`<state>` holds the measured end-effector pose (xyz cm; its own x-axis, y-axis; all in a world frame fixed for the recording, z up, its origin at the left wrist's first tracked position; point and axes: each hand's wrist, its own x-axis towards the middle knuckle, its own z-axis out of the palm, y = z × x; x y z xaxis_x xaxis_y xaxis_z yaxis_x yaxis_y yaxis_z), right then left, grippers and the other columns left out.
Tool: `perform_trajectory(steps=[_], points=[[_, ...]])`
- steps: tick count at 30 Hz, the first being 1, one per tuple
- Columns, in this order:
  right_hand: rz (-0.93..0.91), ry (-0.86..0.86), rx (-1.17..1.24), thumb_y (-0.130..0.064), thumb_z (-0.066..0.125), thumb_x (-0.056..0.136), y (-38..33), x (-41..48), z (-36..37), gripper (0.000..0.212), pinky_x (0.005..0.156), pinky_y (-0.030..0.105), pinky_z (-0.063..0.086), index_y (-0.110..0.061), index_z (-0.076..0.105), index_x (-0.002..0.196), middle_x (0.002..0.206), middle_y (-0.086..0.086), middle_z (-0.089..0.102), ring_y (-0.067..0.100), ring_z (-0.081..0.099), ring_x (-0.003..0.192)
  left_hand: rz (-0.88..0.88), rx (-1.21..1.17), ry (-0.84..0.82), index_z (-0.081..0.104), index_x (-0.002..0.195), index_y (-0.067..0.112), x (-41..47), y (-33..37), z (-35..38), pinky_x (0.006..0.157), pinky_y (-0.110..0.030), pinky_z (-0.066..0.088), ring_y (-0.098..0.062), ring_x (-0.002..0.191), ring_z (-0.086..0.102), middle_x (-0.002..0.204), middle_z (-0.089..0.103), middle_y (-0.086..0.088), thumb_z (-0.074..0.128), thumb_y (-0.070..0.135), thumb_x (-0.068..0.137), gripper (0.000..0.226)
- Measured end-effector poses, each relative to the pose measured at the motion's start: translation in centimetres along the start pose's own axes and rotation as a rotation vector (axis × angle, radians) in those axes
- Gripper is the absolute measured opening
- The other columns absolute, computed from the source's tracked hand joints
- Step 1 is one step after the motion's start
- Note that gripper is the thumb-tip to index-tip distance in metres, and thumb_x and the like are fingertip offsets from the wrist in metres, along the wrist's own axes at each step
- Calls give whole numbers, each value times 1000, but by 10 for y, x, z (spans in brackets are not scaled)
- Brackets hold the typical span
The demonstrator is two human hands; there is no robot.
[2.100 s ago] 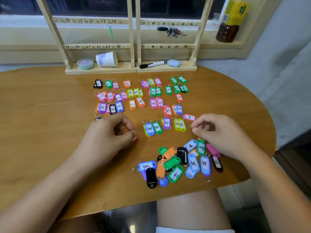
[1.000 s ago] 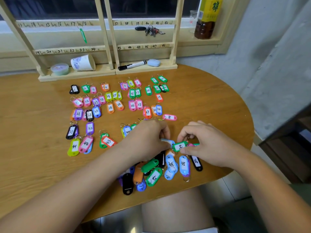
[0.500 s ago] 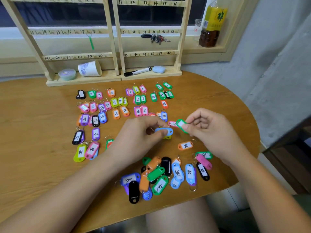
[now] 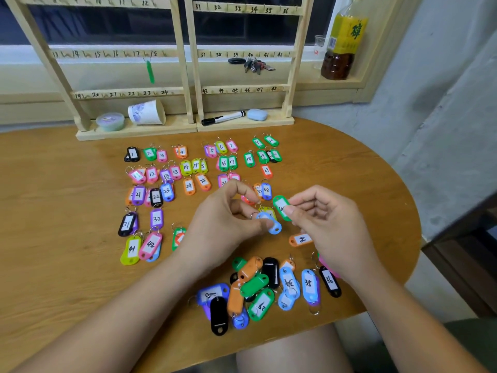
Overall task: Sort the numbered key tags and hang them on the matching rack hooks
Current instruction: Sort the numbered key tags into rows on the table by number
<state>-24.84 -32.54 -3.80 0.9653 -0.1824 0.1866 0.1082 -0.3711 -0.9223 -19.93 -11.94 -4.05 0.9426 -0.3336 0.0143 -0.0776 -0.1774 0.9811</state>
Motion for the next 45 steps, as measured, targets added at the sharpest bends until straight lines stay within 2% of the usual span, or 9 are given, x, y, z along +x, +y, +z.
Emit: perform_trajectory(steps=[4, 8, 13, 19, 25, 29, 32, 41, 45], points=[[41, -112, 16, -15, 81, 93, -1, -2, 1, 8, 63, 35, 62, -21, 77, 96, 85, -1, 77, 16, 76, 79, -1, 7, 9, 62, 110, 20, -2, 4, 2, 80, -55, 58, -39, 84, 74, 84, 80, -6, 94, 14, 80, 44], [36, -127, 28, -12, 78, 95, 1, -4, 5, 7, 62, 24, 57, -19, 78, 98, 81, 0, 77, 14, 75, 74, -1, -55, 67, 62, 112, 19, -2, 3, 3, 85, -53, 60, -36, 85, 76, 89, 80, -8, 92, 10, 81, 44], [60, -94, 40, -11, 79, 94, 0, -4, 8, 4, 59, 17, 55, -12, 78, 98, 80, 1, 80, 17, 78, 71, 4, -71, 112, 62, 117, 18, -3, 7, 4, 72, -27, 58, -24, 82, 78, 89, 81, -2, 95, 16, 75, 53], [115, -141, 78, -13, 81, 92, -7, 5, 5, 6, 68, 29, 62, -12, 78, 97, 82, 5, 80, 16, 77, 76, 14, -54, 135, 63, 118, 19, -1, 7, 3, 83, -42, 64, -28, 83, 78, 90, 81, -3, 96, 20, 73, 56], [257, 6, -1, -11, 85, 89, 13, 60, -15, 7, 67, 26, 54, -13, 80, 93, 81, 5, 80, 13, 70, 68, 24, -120, 148, 62, 119, 14, 1, 4, 1, 82, -49, 62, -41, 86, 75, 92, 80, -8, 91, 14, 80, 49], [341, 48, -123, -8, 86, 86, 30, 93, -24, 7, 80, 39, 65, -12, 80, 86, 78, 7, 79, 19, 74, 69, 25, -118, 149, 63, 117, 15, 2, 2, -1, 82, -50, 62, -43, 87, 74, 91, 79, -8, 90, 16, 82, 43], [376, 39, -227, -11, 87, 85, 37, 106, -22, 8, 86, 45, 66, -16, 81, 82, 77, 3, 80, 19, 78, 73, 20, -95, 143, 65, 115, 15, 2, 1, -1, 83, -49, 63, -40, 87, 75, 92, 79, -7, 90, 16, 84, 40], [303, 31, -488, -13, 82, 89, 37, 106, -18, 13, 76, 41, 67, -17, 75, 80, 76, 2, 78, 11, 76, 61, 16, 80, 94, 70, 104, 17, 5, -8, -4, 86, -50, 63, -24, 84, 76, 90, 80, 0, 85, 12, 88, 22], [260, 46, -467, -20, 81, 92, 38, 92, -30, 12, 75, 44, 67, -19, 75, 82, 72, 0, 75, 14, 75, 64, 91, 244, 48, 72, 97, 25, 3, -11, -3, 81, -32, 60, -7, 83, 73, 87, 79, 10, 80, 11, 89, 18]])
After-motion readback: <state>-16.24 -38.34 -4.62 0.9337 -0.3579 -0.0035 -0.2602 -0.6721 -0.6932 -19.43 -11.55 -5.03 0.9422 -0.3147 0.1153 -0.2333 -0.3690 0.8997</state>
